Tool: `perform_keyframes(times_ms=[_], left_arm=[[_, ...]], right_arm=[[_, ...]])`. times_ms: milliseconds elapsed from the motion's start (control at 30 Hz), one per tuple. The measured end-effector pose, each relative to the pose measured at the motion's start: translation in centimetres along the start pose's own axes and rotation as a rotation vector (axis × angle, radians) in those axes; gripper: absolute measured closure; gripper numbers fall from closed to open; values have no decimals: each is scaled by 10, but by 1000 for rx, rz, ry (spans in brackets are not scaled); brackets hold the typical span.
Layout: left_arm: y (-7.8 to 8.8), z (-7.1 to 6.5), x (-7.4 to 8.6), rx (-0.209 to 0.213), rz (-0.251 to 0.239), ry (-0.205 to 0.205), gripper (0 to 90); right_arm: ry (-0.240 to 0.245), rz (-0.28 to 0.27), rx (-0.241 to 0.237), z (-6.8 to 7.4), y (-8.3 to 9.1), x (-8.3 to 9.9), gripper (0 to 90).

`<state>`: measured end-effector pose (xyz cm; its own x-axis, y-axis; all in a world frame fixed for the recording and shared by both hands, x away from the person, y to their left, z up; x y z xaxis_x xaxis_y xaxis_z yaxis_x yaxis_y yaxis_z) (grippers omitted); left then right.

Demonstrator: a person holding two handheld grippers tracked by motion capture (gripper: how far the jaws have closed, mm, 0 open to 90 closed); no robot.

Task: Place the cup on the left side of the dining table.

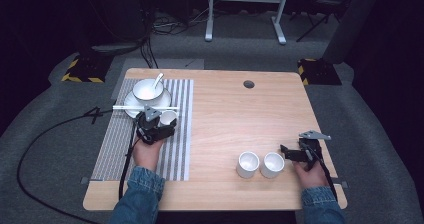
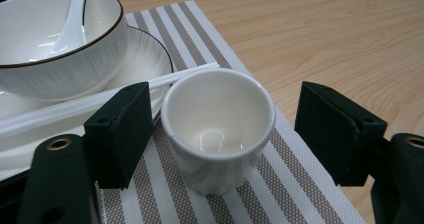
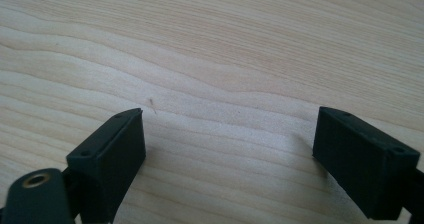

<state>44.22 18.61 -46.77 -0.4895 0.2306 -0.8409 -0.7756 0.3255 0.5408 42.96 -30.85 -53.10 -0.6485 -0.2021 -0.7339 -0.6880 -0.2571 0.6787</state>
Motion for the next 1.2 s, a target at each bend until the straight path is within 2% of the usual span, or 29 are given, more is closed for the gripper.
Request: perform_keyframes(times_ms=[467,600,867,1200], left_arm=[[51,-14,12,7,20,-22,238],[62,-14,17,20,26,-16,238],[80,-12,27,16,41,-19,237],[96,-6,42,32,75,-25,235]], right_arm=[[-2,-1,4,0,0,0,132],[-2,0,4,0,0,0,132],[-2,0,4,0,0,0,133],[-2,-2,4,0,0,0,132]])
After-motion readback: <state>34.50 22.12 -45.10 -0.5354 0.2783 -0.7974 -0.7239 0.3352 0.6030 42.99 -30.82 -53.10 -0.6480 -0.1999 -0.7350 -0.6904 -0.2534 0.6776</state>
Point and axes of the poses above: each handheld gripper's, and its own axes: y roughly backward along the jaws, x roughly out of its underside, z roughly to its left, the point moved 4 cm from there along -y, roughly forward along the jaws, and after that the axes turned 3 degrees about -y, right-handed, at the moved point
